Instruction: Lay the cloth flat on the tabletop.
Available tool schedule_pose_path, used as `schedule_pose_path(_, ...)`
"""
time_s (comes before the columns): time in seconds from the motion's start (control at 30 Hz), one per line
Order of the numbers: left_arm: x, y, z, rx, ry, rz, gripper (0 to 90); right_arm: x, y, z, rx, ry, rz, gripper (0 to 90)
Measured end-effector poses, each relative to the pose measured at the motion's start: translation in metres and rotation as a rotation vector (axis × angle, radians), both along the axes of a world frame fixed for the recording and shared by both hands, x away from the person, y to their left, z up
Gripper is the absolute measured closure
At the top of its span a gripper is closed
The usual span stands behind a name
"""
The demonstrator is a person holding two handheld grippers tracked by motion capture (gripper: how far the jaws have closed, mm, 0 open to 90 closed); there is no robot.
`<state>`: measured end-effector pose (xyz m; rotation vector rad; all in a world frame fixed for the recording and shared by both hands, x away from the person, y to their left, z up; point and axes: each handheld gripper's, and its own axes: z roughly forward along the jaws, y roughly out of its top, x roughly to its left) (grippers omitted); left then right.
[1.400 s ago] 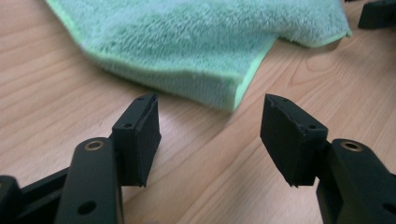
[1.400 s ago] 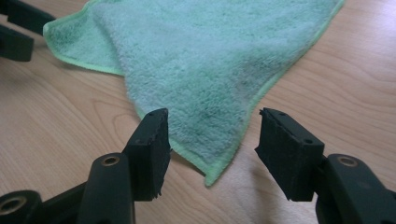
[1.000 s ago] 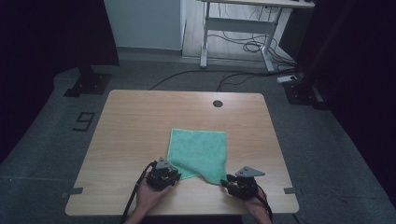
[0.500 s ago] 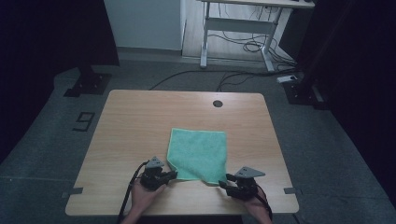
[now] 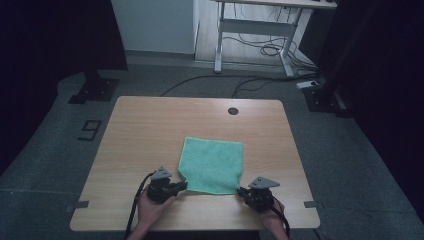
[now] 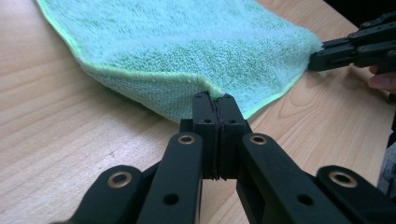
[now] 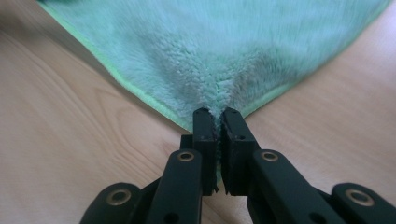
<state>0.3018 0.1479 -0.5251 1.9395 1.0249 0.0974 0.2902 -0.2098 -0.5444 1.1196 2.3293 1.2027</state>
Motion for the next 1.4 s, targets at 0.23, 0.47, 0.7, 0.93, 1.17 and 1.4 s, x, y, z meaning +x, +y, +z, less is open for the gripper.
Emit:
schedule_pose_path(0.23, -0.021, 0.008, 0.011, -0.043, -0.009, -0.018, 88.4, -0.019, -0.013, 0.027, 0.09, -0.038, 0.053, 85.4)
schedule_pose_path(0.47, -0.047, 0.011, -0.005, -0.021, 0.021, -0.053, 78.5, -0.032, -0.004, 0.019, 0.049, 0.026, 0.088, 71.2)
schedule_pose_path(0.7, -0.048, 0.017, 0.009, 0.03, -0.035, -0.007, 43.5, -0.029, -0.012, 0.025, 0.081, 0.001, 0.036, 43.5)
schedule_pose_path(0.93, -0.02, 0.012, 0.03, 0.029, -0.079, -0.023, 39.4, -0.009, -0.013, 0.034, 0.095, -0.015, -0.038, 33.8)
schedule_pose_path(1.17, 0.046, -0.029, 0.016, 0.112, -0.019, -0.065, 40.7, 0.038, 0.031, 0.016, 0.016, 0.052, -0.086, 31.7)
schedule_pose_path(1.4, 0.066, -0.038, -0.004, 0.199, 0.013, -0.069, 40.4, 0.049, 0.048, 0.004, -0.067, 0.061, -0.107, 28.7)
